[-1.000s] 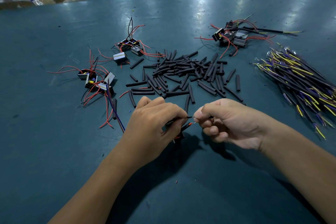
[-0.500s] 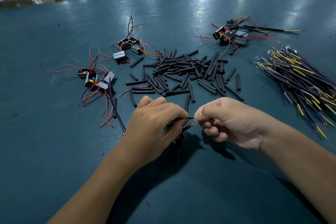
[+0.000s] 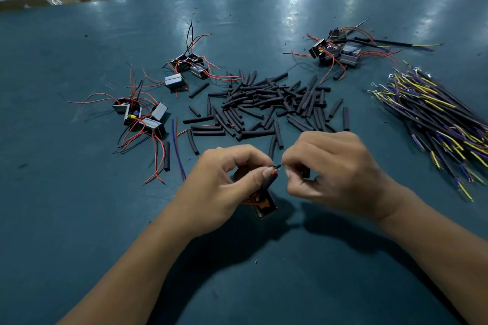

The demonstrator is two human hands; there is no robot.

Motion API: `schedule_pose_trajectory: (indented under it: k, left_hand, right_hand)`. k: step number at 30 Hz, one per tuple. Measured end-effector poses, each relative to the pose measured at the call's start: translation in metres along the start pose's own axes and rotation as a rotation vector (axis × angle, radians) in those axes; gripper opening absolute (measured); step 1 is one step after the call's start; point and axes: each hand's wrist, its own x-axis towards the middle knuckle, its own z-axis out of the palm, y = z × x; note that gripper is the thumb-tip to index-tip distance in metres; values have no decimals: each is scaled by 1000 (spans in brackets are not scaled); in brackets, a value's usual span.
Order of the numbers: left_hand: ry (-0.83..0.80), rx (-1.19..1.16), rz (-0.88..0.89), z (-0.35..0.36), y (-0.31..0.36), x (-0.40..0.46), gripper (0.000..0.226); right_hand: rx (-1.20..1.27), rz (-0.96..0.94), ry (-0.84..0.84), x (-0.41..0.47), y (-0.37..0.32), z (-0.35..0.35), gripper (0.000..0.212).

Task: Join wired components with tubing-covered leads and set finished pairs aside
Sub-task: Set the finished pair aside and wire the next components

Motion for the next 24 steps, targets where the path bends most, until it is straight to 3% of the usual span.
schedule_pose_trajectory:
  k: [2, 3, 5, 8, 10, 13, 18, 24]
  left_hand:
    - [18, 37, 16, 1, -1, -1, 11]
    - [45, 149, 51, 2, -2, -1, 10]
    - [97, 413, 162, 5, -4, -1, 6]
    - [131, 626, 299, 6, -8, 2, 6]
    - [134, 691, 352, 6, -9, 2, 12]
    - [138, 744, 373, 5, -8, 3, 16]
    - [136, 748, 358, 5, -8, 3, 16]
    - [156, 703, 354, 6, -8, 3, 18]
  right_hand:
    - [-29, -19, -40, -1, 5, -2, 12]
    - [67, 75, -82, -3, 5, -3, 9]
    - [403, 455, -149, -1, 1, -5, 9]
    - [978, 1131, -263, 1, 0, -1, 30]
    - [1198, 1347, -363, 2, 0, -1, 36]
    - [1331, 1433, -460, 4, -3, -2, 34]
    - [1487, 1456, -408, 6, -2, -2, 9]
    - [1615, 1467, -368, 4, -3, 1, 8]
